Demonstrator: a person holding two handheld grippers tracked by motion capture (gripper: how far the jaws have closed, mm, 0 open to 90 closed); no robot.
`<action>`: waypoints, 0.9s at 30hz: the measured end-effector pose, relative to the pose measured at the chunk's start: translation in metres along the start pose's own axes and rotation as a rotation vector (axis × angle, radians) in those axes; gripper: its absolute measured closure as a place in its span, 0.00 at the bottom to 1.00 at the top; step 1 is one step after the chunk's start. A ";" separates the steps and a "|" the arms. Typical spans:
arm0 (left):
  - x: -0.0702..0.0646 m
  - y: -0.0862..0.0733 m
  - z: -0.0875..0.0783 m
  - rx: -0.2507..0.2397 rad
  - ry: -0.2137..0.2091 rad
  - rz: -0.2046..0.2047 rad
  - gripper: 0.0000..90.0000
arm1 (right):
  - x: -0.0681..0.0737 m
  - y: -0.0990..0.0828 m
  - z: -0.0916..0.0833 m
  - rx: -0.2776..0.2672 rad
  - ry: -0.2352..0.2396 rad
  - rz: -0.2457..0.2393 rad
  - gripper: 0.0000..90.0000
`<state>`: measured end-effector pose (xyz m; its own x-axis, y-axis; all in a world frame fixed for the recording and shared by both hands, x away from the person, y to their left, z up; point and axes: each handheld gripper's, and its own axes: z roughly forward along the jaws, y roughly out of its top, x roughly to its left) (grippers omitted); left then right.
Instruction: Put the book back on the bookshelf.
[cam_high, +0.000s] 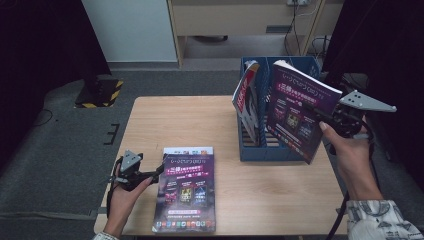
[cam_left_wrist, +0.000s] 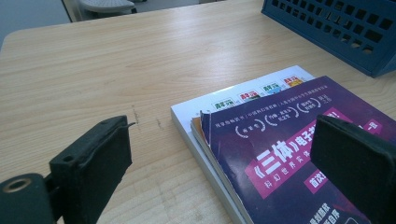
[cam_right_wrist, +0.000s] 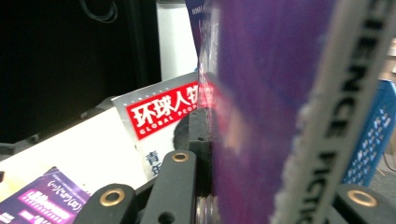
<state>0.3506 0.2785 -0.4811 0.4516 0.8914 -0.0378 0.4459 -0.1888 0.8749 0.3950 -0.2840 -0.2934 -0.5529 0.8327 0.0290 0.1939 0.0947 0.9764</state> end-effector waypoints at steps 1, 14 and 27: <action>0.000 0.000 0.000 0.000 0.000 0.000 0.06 | -0.001 0.000 0.001 0.000 -0.008 0.004 0.92; 0.000 0.000 0.000 0.001 -0.001 0.000 0.06 | -0.010 -0.002 0.013 0.005 -0.073 0.038 0.92; 0.000 0.000 0.001 0.003 -0.002 0.001 0.06 | -0.014 -0.003 0.020 0.015 -0.102 0.051 0.92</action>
<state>0.3509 0.2780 -0.4816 0.4533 0.8905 -0.0380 0.4475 -0.1906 0.8737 0.4184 -0.2852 -0.3010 -0.4569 0.8877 0.0561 0.2318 0.0579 0.9710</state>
